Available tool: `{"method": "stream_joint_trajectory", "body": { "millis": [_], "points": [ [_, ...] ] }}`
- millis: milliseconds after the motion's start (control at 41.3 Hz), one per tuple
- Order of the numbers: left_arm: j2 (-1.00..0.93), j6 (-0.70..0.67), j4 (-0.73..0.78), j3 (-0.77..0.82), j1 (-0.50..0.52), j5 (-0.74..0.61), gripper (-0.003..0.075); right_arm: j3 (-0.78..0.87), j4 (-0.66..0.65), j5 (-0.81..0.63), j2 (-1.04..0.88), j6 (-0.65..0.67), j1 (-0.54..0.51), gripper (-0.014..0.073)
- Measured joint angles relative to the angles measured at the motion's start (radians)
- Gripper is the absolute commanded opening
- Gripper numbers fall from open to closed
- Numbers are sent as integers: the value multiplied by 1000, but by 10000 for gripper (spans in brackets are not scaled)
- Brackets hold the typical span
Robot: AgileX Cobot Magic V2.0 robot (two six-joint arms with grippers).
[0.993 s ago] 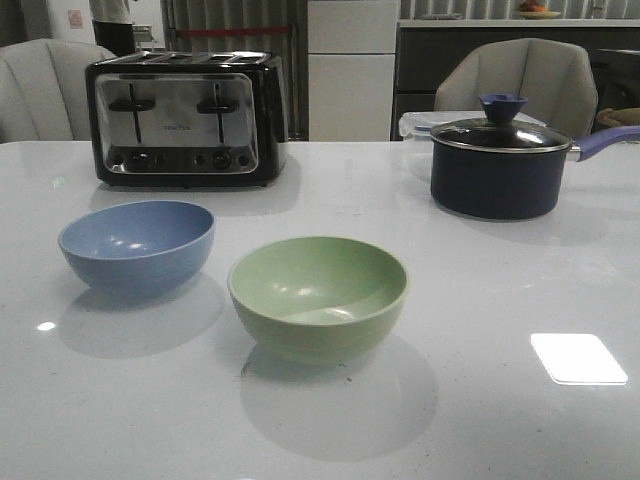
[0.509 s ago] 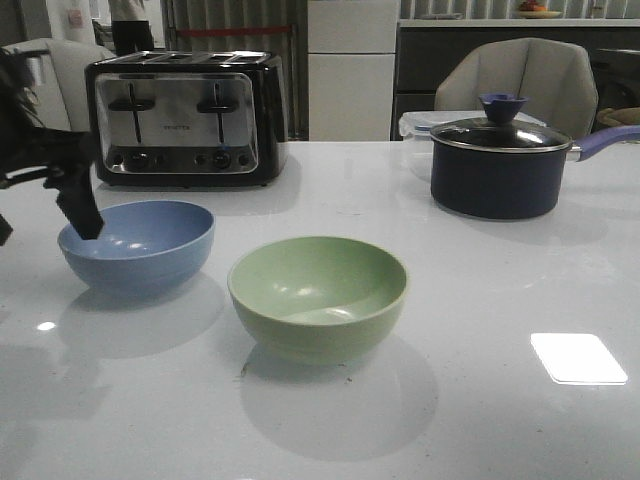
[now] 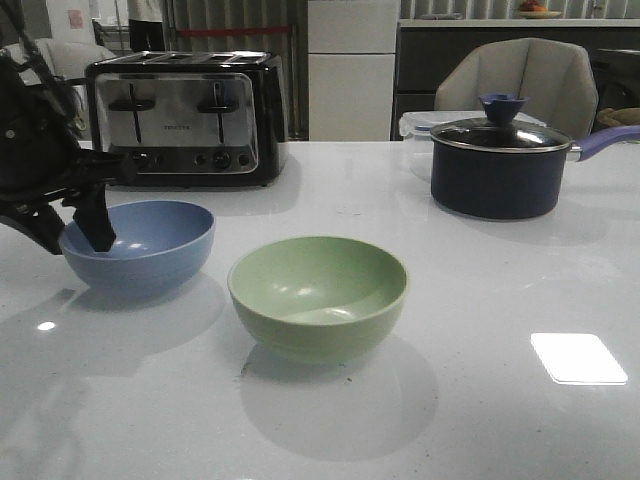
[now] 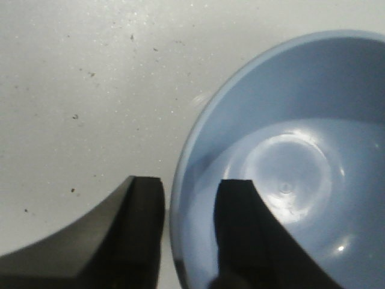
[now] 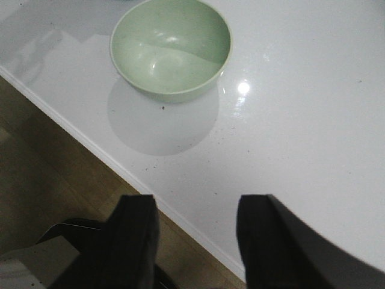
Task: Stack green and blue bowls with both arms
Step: 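Lift the blue bowl and lower it into the green bowl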
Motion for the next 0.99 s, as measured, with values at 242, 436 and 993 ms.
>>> {"method": "stream_joint_trajectory", "body": {
  "millis": [242,436,993],
  "points": [
    [-4,0,9,0,0,1,93,0,0,0,0,0,0,427],
    [-94,0,20,0,0,48,93,0,0,0,0,0,0,427],
    [-294,80,19,-71,-275,170,93,0,0,0,0,0,0,427]
  ]
}}
